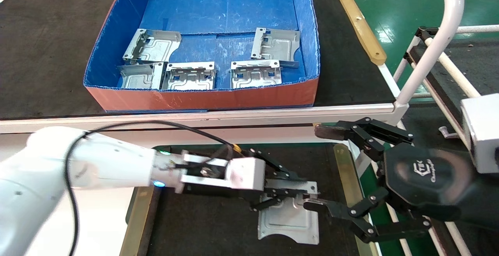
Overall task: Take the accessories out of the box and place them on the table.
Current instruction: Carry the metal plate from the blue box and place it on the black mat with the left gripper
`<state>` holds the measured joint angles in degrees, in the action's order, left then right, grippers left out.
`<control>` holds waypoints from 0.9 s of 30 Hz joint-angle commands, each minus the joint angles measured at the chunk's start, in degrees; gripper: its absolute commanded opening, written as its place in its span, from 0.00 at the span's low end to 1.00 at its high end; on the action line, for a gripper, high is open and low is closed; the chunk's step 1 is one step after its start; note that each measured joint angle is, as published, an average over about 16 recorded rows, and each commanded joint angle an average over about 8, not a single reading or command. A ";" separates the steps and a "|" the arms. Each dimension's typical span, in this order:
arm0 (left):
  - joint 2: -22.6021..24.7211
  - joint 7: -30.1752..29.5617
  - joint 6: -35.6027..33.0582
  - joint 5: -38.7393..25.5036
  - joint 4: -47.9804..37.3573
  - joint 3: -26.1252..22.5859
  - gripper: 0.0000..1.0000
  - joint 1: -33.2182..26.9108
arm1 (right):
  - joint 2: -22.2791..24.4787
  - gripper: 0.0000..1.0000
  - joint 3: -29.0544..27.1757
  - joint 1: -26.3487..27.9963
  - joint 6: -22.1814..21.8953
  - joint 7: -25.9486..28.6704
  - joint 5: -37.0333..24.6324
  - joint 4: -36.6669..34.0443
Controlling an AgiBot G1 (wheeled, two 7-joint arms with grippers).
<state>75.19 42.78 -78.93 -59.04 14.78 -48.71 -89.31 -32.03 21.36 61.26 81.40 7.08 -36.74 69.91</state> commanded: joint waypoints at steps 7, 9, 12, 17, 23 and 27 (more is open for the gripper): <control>3.05 5.69 12.51 -0.52 -1.31 -1.05 0.00 2.35 | 0.00 1.00 0.00 0.00 0.00 0.00 0.00 0.00; 3.23 5.54 16.42 -0.04 0.35 -1.54 0.00 3.31 | 0.00 1.00 0.00 0.00 0.00 0.00 0.00 0.00; 3.37 4.66 21.09 1.13 3.36 -2.57 0.00 4.63 | 0.00 1.00 0.00 0.00 0.00 0.00 0.00 0.00; 3.45 2.46 25.88 3.90 7.78 -5.06 0.00 6.21 | 0.00 1.00 0.00 0.00 0.00 0.00 0.00 0.00; 3.41 -0.02 28.04 7.77 10.69 -8.54 0.00 7.46 | 0.00 1.00 0.00 0.00 0.00 0.00 0.00 0.00; 3.36 -0.98 28.32 10.24 11.48 -10.70 0.00 7.83 | 0.00 1.00 0.00 0.00 0.00 0.00 0.00 0.00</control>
<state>78.56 42.35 -50.84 -48.99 26.05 -59.35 -81.58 -32.03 21.36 61.26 81.40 7.08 -36.74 69.91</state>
